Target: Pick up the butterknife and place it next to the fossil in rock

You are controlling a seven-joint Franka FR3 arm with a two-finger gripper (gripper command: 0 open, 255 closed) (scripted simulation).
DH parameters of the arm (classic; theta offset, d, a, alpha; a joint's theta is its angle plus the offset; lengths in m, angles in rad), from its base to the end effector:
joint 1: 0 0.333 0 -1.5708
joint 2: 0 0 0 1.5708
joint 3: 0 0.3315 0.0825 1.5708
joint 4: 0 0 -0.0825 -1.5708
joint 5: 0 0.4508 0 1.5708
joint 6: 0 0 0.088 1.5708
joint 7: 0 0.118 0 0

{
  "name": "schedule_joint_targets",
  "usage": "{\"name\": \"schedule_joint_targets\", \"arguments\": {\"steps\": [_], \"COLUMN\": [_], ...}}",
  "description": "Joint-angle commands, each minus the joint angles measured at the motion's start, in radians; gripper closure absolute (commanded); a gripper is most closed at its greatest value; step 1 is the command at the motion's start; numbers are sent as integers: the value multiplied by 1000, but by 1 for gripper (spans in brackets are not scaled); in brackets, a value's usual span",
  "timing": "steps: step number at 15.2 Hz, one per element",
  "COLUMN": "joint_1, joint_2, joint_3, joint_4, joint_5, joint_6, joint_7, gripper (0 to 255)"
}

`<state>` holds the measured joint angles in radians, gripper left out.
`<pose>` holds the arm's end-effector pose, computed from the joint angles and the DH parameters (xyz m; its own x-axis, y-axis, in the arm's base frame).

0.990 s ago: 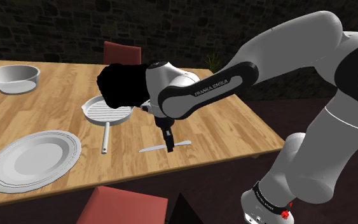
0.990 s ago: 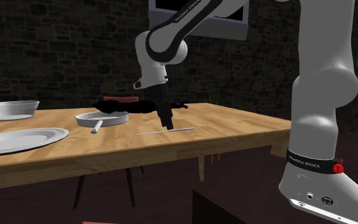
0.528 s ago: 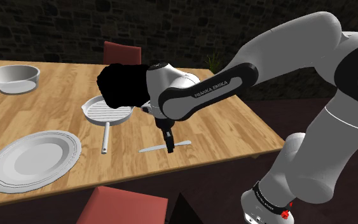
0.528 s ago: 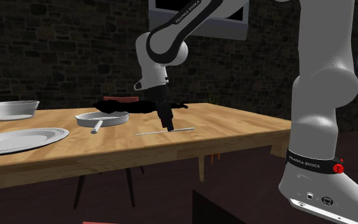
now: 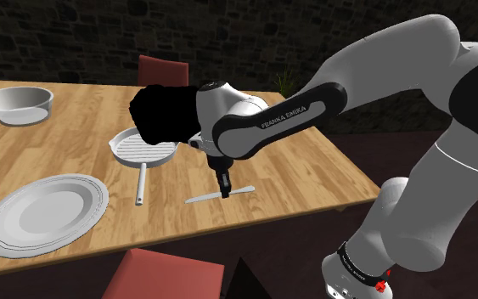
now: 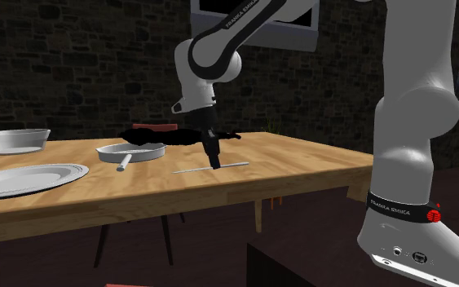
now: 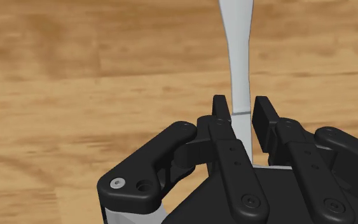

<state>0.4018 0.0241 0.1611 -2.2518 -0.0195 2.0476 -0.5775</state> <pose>0.4626 0.2905 0.2984 0.3887 0.9004 -0.1954 0.9028 -0.4145 -0.1142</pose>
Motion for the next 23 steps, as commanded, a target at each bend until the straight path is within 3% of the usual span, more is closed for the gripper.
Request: {"name": "schedule_joint_targets", "arguments": {"steps": [1, 23], "joint_1": [-1, 0], "joint_2": [3, -113], "joint_3": [0, -2], "joint_4": [-8, 155], "joint_5": [0, 20], "joint_6": [-3, -281], "joint_7": [-2, -16], "gripper": [255, 255]}}
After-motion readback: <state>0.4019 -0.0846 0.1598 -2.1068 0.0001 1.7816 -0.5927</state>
